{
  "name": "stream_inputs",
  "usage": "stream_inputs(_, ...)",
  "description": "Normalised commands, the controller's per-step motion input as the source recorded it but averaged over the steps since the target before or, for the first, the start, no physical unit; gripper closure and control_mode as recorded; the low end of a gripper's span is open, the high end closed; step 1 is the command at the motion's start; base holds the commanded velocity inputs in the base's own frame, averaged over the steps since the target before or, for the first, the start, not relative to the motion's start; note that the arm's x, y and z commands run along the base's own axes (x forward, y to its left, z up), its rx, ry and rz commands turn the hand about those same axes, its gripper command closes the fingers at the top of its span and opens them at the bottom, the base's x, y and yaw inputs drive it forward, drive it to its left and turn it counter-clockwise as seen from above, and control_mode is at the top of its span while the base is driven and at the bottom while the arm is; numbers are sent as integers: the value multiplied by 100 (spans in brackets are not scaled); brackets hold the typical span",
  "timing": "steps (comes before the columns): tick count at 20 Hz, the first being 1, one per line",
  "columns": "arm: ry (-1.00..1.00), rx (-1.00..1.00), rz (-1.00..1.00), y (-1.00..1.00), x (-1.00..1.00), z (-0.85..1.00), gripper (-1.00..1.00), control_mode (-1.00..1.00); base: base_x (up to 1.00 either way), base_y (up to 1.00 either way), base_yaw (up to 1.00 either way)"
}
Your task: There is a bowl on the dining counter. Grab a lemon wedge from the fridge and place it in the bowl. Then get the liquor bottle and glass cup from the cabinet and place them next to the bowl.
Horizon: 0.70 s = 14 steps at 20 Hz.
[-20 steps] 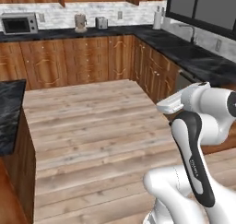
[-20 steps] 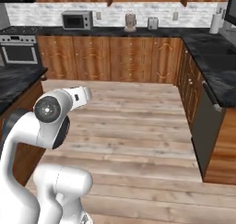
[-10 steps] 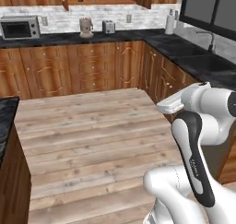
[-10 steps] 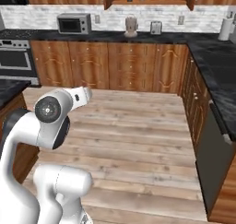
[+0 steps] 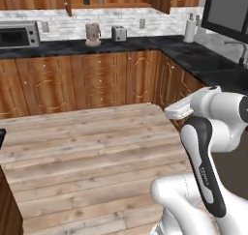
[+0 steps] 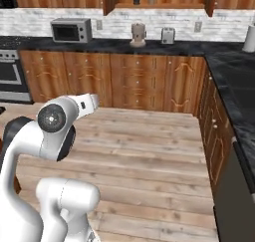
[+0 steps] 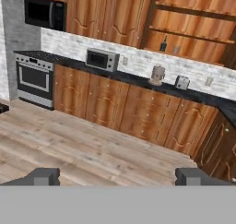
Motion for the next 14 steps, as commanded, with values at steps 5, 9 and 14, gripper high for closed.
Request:
stream_inputs(5, 0, 0, 0, 0, 0, 0, -100, 100, 100, -19, 0)
stream_inputs(9, 0, 0, 0, 0, 0, 0, -100, 100, 100, -10, -1)
stream_inputs(14, 0, 0, 0, 0, 0, 0, -100, 100, 100, -7, -2)
